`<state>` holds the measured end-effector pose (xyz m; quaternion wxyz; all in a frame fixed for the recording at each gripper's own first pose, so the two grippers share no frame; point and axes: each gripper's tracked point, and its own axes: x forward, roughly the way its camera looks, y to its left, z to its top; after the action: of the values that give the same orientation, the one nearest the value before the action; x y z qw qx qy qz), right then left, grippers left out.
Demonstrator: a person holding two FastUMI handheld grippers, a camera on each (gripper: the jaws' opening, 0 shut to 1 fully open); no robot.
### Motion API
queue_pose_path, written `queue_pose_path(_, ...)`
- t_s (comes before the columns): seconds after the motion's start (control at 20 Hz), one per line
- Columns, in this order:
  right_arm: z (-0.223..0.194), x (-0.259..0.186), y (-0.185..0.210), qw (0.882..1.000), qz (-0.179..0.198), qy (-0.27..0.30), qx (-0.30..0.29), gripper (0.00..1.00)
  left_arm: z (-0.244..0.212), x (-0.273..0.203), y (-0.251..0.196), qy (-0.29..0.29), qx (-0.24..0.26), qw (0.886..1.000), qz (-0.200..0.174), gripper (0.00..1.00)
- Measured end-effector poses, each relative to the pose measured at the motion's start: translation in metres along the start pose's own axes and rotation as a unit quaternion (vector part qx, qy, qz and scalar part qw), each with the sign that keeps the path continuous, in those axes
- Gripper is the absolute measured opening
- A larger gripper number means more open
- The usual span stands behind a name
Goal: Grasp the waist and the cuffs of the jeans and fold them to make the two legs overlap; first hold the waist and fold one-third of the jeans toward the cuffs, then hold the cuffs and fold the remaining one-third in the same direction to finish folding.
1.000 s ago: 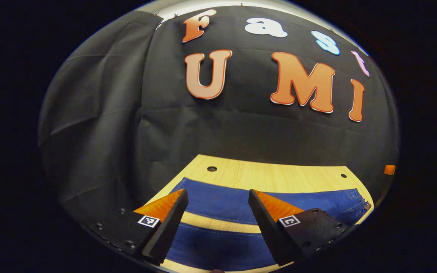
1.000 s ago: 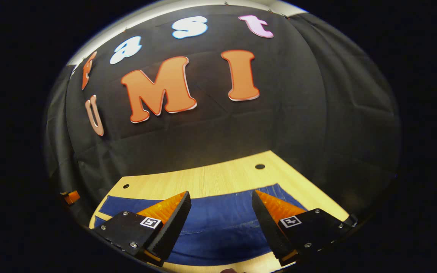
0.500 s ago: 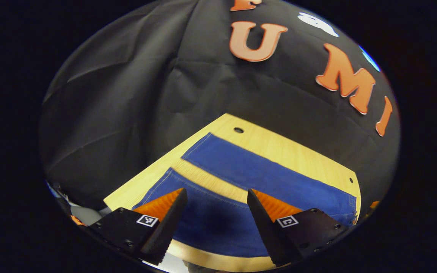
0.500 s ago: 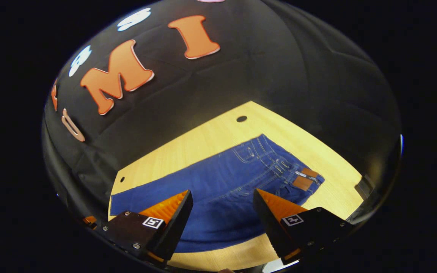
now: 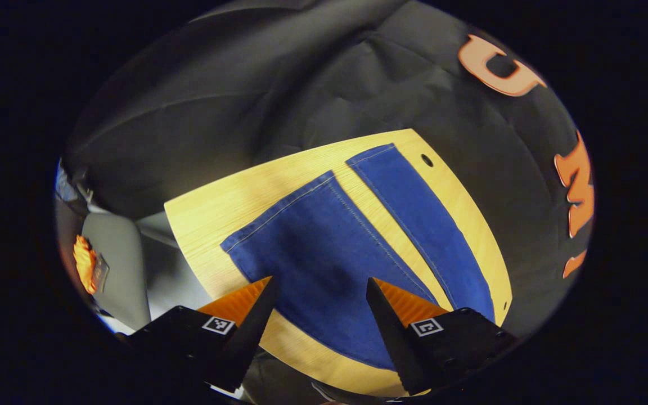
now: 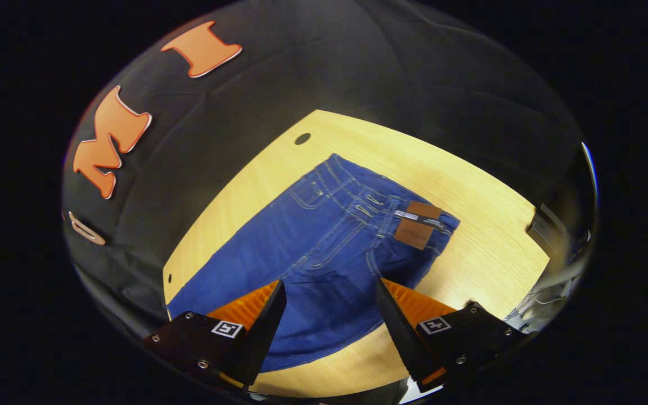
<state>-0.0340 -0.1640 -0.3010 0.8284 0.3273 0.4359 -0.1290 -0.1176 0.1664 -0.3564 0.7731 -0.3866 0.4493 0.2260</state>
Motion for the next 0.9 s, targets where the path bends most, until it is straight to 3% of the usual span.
queue_pose_path(0.35, -0.010, 0.016, -0.019, 0.998, -0.011, 0.040, 0.056, 0.98, -0.006, 0.016, 0.035, 0.036, -0.113, 0.993, -0.026, 0.97)
queue_pose_path(0.5, -0.013, 0.025, -0.031, 0.996, -0.027, 0.049, 0.074, 0.98, 0.016, 0.021, 0.035, 0.013, -0.152, 0.987, -0.055, 0.92)
queue_pose_path(0.6, -0.012, 0.029, -0.034, 0.994, -0.030, 0.050, 0.087, 0.98, 0.023, 0.030, 0.031, 0.006, -0.162, 0.984, -0.071, 0.92)
queue_pose_path(0.75, -0.007, 0.033, -0.035, 0.993, -0.027, 0.048, 0.103, 0.98, 0.033, 0.038, 0.023, -0.006, -0.173, 0.980, -0.101, 0.80)
queue_pose_path(0.85, -0.006, 0.032, -0.036, 0.992, -0.025, 0.049, 0.110, 0.98, 0.037, 0.050, 0.018, -0.005, -0.170, 0.979, -0.110, 0.78)
queue_pose_path(0.9, -0.006, 0.032, -0.036, 0.992, -0.025, 0.051, 0.112, 0.98, 0.040, 0.054, 0.010, -0.004, -0.172, 0.978, -0.119, 0.72)
